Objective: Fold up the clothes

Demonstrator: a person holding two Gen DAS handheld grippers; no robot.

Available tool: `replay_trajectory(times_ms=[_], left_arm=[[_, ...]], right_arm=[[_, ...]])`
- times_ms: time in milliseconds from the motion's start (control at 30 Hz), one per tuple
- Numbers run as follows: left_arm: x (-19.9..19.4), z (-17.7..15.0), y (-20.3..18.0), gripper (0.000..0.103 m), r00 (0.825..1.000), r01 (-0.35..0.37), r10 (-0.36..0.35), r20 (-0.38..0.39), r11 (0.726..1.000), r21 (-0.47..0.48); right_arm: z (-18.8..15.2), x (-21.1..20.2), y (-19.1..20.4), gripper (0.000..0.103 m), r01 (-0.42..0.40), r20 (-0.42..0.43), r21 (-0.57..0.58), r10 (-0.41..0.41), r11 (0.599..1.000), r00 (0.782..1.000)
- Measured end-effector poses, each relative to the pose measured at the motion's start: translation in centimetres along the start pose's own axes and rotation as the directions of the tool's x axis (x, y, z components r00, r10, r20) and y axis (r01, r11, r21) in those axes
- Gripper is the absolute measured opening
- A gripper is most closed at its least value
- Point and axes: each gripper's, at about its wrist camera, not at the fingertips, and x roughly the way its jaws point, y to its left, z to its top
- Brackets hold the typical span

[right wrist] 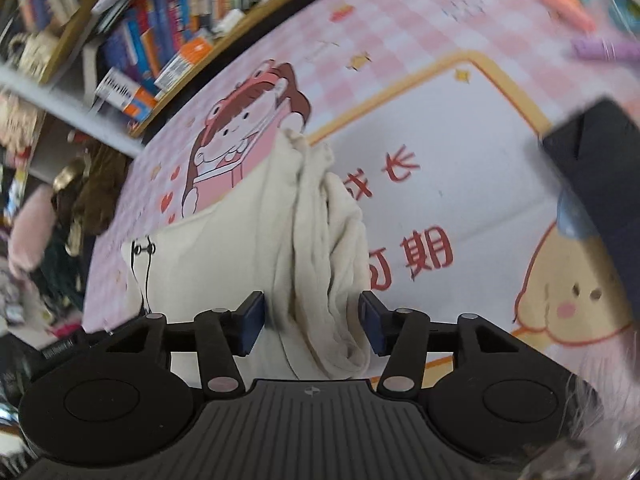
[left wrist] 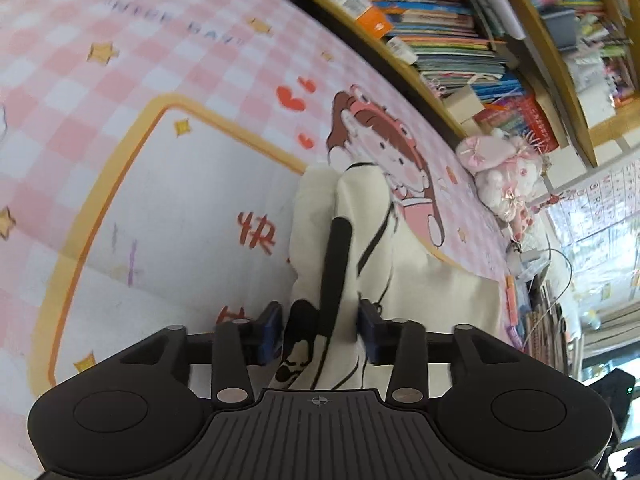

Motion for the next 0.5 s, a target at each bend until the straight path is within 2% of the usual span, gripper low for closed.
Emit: replay_trajectory(times_ms=[133, 200, 233, 267, 300, 333, 433, 500], left_arm=[[0.5, 0.2, 0.3, 0.048, 1.0, 0.031, -0.031, 0.007, 0.999, -0.04], [0.8, 0.3, 0.0, 0.043, 0.999, 0.03, -0.03, 0.011, 0.999, -0.042], [0.9, 0.3, -0.1, 0.042, 0.999, 0.03, -0.03, 0.013, 0.999, -0.043], [1.0, 0.2, -0.5, 0.031, 1.0, 0.009, -0.008, 0.01, 1.0, -0.019], [1.1, 0.2, -1.1, 0.024, 1.0, -0.019, 0.019, 0.007, 1.0, 0.014], [0.9, 0.0, -1.6, 0.021, 0.999, -0.036, 0.035, 0.019, 0.998, 0.046], [-0.5, -0.7, -3.9, 0.019, 0.996, -0.056, 0.042, 0.083, 0.983, 0.174], [-0.9, -0.7, -4.5, 0.019, 0.995, -0.058, 0.041, 0.088, 0.977, 0.207]], right_arm=[[0.1, 0.5, 0.4, 0.051, -0.017, -0.002, 0.008, 0.017, 1.0, 1.0], [0.1, 0.9, 1.1, 0.051, -0.003, -0.004, -0.023, 0.002, 1.0, 1.0], [0.1, 1.0, 1.5, 0.046, 0.013, -0.004, -0.048, -0.013, 0.999, 1.0], [0.1, 1.2, 2.0, 0.041, 0.028, -0.004, -0.073, -0.028, 0.997, 1.0], [-0.1, 1.2, 2.7, 0.033, 0.048, 0.005, -0.124, -0.048, 0.991, 0.999], [-0.4, 1.0, 3.4, 0.024, 0.059, 0.023, -0.172, -0.056, 0.983, 0.998], [-1.6, -0.5, 5.6, 0.021, 0.093, 0.108, -0.326, -0.061, 0.941, 0.992], [-2.5, -1.4, 6.3, 0.021, 0.096, 0.149, -0.388, -0.04, 0.917, 0.988]])
